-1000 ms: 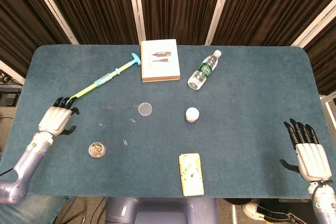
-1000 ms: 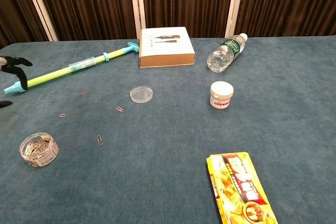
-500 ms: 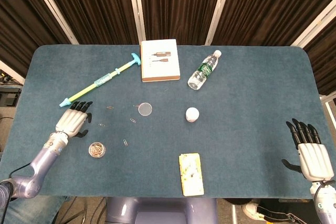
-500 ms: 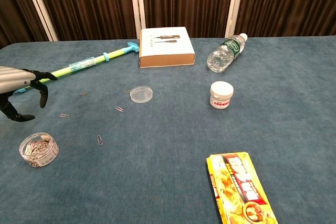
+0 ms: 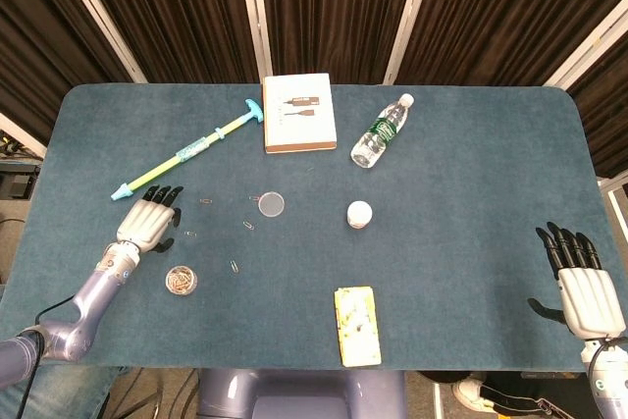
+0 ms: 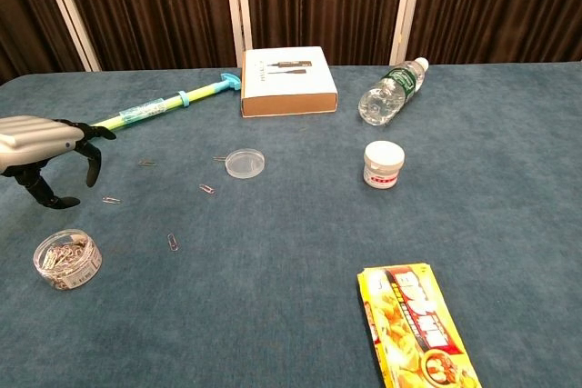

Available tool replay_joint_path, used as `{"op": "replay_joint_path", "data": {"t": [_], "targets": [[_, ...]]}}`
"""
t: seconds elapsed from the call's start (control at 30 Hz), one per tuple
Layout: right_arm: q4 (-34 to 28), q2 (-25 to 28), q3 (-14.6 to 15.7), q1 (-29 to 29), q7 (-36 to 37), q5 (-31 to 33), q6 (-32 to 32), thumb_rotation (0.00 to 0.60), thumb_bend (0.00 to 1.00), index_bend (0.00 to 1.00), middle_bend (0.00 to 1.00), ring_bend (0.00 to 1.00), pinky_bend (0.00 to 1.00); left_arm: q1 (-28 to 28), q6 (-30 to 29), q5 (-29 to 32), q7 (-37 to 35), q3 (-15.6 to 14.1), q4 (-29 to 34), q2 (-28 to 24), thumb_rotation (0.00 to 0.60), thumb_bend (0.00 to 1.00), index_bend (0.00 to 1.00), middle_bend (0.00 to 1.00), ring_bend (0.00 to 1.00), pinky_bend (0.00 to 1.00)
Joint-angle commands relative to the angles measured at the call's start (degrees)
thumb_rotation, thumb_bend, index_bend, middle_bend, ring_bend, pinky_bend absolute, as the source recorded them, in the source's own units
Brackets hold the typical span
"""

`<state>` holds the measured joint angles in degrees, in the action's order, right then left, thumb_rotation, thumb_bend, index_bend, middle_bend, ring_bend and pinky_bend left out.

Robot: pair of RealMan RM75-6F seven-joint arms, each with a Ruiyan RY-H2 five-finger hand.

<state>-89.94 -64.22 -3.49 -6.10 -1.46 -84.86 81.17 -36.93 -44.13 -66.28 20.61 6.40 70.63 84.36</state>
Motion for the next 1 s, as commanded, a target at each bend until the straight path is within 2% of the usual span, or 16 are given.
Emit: {"op": "replay_joint_path", "data": {"t": [0.03,0.63,1.0], "targets": [[0.0,0.1,0.0,-0.1,0.1,0.2,-0.3,0.600,0.00,0.00,0.00,0.00,0.00,-0.5,0.4,0.1,-0.2,0.0,-0.7,0.5,0.600,0.32,0.44,0.00,0.00,0.00],[0.2,0.2,-0.1,-0.4,0.5,0.8,-0.9,0.600,0.00,0.00,0.00,0.00,0.00,-3.6,2.7,1.0,0.5,-0.7,-2.9,3.3,0.600,0.35,0.46,0.00,0.00,0.00],[0.4,0.4,-0.3,-0.4,1.1,1.0,-0.8,0.600,0.00,0.00,0.00,0.00,0.00,-4.4,3.8,2.6,1.4,-1.5,-3.9,4.2,0.600,0.43,0.47,0.00,0.00,0.00]]}}
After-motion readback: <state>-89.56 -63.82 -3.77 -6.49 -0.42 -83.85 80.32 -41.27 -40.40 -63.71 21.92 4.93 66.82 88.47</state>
